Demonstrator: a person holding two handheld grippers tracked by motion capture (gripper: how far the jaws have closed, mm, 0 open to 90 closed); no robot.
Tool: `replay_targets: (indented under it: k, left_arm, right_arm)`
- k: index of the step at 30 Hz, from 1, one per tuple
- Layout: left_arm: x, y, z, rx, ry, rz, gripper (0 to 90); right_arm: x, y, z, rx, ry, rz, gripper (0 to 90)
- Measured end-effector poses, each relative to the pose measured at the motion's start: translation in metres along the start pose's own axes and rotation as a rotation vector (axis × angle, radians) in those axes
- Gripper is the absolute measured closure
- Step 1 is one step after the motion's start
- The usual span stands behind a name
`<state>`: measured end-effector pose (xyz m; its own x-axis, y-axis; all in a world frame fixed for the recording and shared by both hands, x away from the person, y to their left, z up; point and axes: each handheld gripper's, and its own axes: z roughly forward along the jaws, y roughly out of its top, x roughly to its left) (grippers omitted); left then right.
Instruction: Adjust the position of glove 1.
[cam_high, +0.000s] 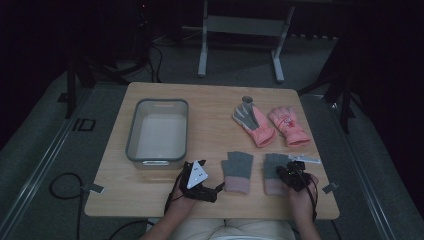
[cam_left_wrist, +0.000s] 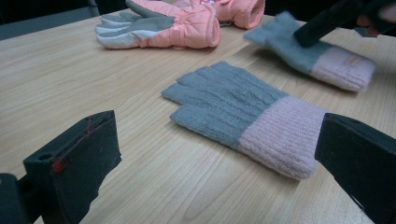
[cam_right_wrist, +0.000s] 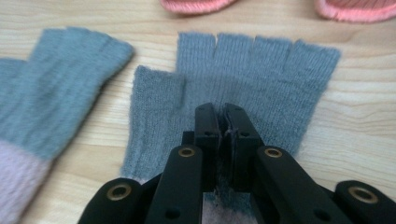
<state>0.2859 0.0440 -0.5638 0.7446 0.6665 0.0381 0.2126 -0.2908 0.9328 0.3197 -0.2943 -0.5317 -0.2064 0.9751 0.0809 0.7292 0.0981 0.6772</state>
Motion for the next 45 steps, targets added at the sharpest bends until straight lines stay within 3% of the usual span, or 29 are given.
replay_targets:
  k: [5, 12, 14, 17, 19, 23, 25, 27, 28, 31, 34, 40, 42, 45]
  left_arm:
    - [0.0, 0.0, 0.0, 0.0, -0.003, 0.0, 0.0]
    - [0.0, 0.0, 0.0, 0.0, -0.003, 0.002, 0.0]
    - [0.0, 0.0, 0.0, 0.001, -0.003, 0.001, 0.0]
    - [0.0, 0.0, 0.0, 0.002, -0.005, 0.0, 0.0]
    - [0.0, 0.0, 0.0, 0.001, -0.004, 0.001, 0.0]
    - [0.0, 0.0, 0.0, 0.001, -0.005, 0.0, 0.0]
    - [0.0, 0.0, 0.0, 0.002, -0.003, -0.001, 0.0]
    - [0.0, 0.0, 0.0, 0.002, -0.002, -0.001, 0.0]
    - [0.0, 0.0, 0.0, 0.001, -0.001, -0.001, 0.0]
    - [0.0, 0.0, 0.0, 0.0, 0.001, 0.0, 0.0]
    - [0.0, 0.0, 0.0, 0.001, 0.001, 0.005, 0.0]
    - [-0.001, 0.0, 0.0, 0.002, 0.012, 0.012, 0.0]
    - [-0.001, 0.0, 0.0, 0.0, 0.011, 0.01, 0.0]
    - [0.0, 0.0, 0.0, 0.0, 0.006, 0.003, 0.0]
  right_arm:
    - [-0.003, -0.005, 0.012, 0.012, -0.01, -0.004, 79.0]
    - [-0.003, -0.004, 0.012, 0.016, 0.002, -0.032, 73.3]
    - [-0.001, -0.003, 0.011, 0.003, -0.017, -0.075, 67.6]
    - [-0.002, 0.0, 0.008, -0.012, 0.035, -0.138, 64.1]
    - [-0.004, 0.004, 0.006, -0.009, 0.075, -0.205, 62.4]
    - [-0.014, 0.011, 0.005, 0.028, 0.169, -0.327, 61.4]
    - [-0.019, 0.014, 0.004, 0.051, 0.18, -0.368, 61.6]
    - [-0.021, 0.015, 0.004, 0.053, 0.191, -0.377, 61.6]
    - [-0.025, 0.017, 0.002, 0.079, 0.221, -0.403, 59.8]
    - [-0.028, 0.018, 0.003, 0.119, 0.231, -0.469, 59.3]
    - [-0.032, 0.018, 0.004, 0.132, 0.225, -0.477, 59.3]
    - [-0.036, 0.018, 0.007, 0.121, 0.231, -0.425, 62.3]
    - [-0.035, 0.014, 0.011, 0.141, 0.216, -0.428, 61.8]
    - [-0.035, 0.012, 0.013, 0.13, 0.216, -0.425, 64.9]
